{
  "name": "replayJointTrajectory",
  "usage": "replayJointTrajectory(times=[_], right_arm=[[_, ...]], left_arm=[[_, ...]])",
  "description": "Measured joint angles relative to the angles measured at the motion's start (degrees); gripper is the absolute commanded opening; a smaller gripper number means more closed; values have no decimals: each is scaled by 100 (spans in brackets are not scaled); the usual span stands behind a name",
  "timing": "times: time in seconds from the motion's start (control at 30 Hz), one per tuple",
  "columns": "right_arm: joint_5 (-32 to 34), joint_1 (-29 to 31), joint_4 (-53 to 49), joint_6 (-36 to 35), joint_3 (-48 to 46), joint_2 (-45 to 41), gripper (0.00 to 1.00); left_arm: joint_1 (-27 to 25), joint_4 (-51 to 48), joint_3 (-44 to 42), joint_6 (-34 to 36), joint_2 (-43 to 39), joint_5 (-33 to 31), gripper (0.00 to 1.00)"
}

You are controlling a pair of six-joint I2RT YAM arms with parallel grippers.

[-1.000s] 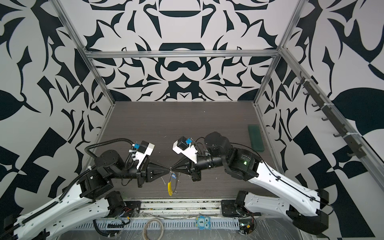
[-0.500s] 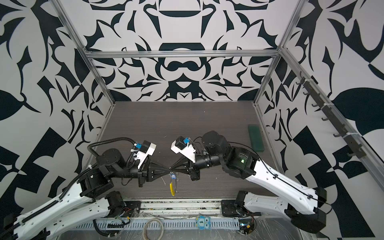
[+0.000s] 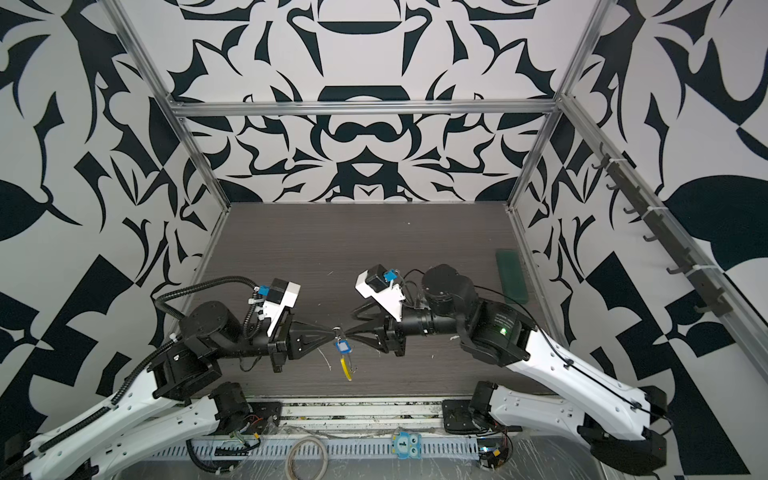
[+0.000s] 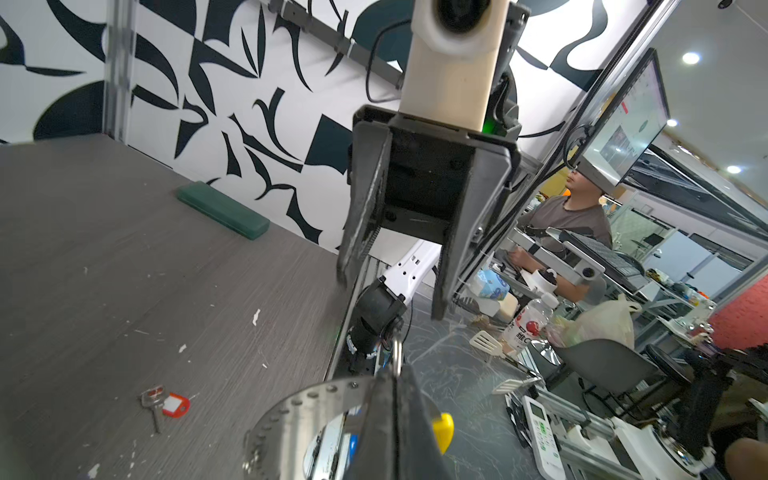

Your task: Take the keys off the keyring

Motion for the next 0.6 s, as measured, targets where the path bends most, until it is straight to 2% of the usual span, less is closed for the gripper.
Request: replayJointTrajectory(times=[0.17,0.33,0.6], right_arm=[[435,2,409,22,-619,-275,47],[498,55,702,79,-1064,-208,53],[531,404,1121,17,-1130,-79,54]], left_arm=[[0,555,-306,-44,-212,-267,0],[0,798,-345,-83,-149,-341,0],[0,1064,-463,-129,-125,-356,0]])
